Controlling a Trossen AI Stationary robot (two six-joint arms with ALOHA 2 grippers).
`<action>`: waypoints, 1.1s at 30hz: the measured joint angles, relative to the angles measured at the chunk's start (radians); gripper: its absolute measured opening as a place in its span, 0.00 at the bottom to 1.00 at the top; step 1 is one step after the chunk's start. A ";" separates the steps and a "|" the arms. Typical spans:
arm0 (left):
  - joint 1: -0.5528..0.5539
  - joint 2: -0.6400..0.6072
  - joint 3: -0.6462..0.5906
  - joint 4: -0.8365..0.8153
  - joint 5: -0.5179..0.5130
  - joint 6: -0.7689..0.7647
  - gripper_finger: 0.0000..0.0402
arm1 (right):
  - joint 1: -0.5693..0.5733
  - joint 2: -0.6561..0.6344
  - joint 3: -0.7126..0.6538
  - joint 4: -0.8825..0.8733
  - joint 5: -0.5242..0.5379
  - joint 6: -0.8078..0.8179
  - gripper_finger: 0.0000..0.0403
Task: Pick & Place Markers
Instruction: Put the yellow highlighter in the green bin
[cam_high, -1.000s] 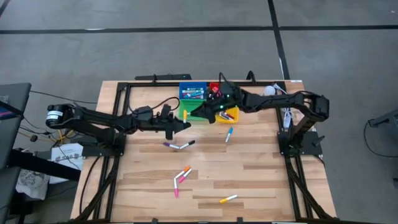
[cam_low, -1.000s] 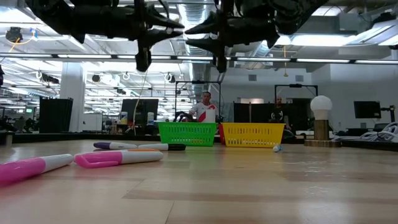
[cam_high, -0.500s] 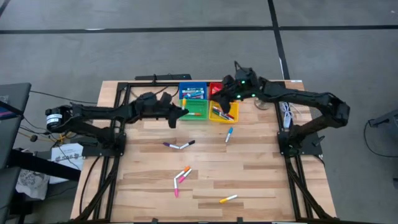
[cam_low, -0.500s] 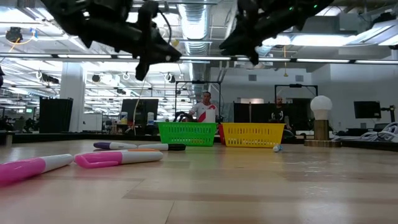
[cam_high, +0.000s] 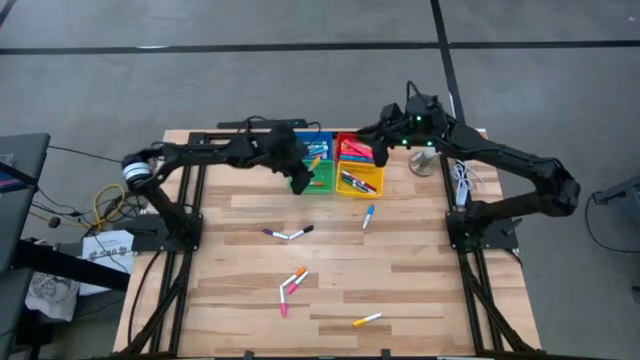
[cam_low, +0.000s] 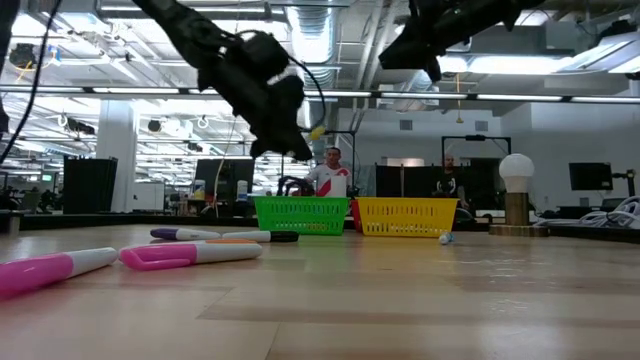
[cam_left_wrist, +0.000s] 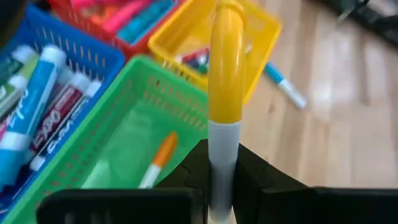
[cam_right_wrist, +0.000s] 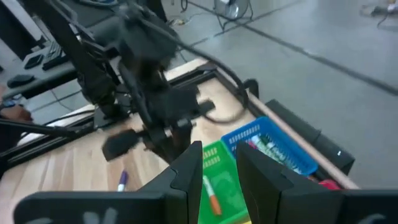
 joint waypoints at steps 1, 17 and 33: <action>0.005 0.021 0.020 -0.033 0.002 0.020 0.09 | -0.004 -0.004 0.000 0.005 0.000 -0.013 0.22; 0.012 0.161 0.162 -0.282 -0.054 0.134 0.09 | -0.031 -0.058 -0.233 0.334 -0.008 0.010 0.22; 0.050 0.189 0.166 -0.318 -0.054 0.149 0.09 | -0.071 -0.436 -0.530 0.519 -0.003 0.086 0.22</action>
